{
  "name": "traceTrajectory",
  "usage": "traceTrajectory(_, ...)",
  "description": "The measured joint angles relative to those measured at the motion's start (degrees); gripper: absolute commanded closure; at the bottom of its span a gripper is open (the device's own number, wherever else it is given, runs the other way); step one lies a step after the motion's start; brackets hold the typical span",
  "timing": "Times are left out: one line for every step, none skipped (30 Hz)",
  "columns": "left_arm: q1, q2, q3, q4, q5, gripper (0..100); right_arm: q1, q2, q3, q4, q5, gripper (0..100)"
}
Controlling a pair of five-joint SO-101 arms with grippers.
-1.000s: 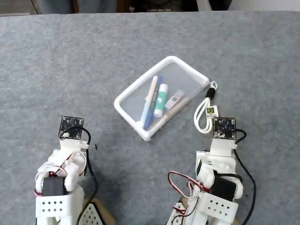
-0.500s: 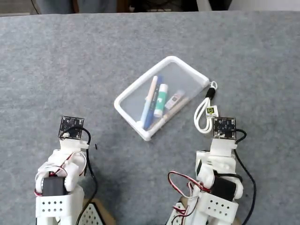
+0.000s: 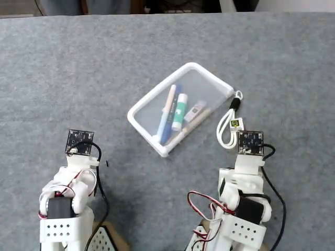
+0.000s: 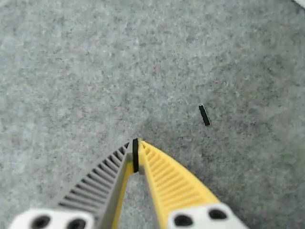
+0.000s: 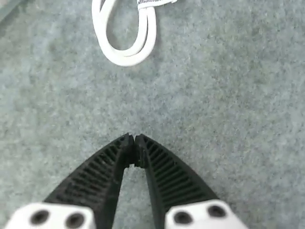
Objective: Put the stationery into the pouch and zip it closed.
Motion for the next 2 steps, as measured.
traceTrajectory(0.0, 0.0, 0.0, 0.0, 0.0, 97, 0.0, 0.0, 0.0, 0.0, 0.0, 98.5)
traceTrajectory(0.0, 0.0, 0.0, 0.0, 0.0, 97, 0.0, 0.0, 0.0, 0.0, 0.0, 98.5)
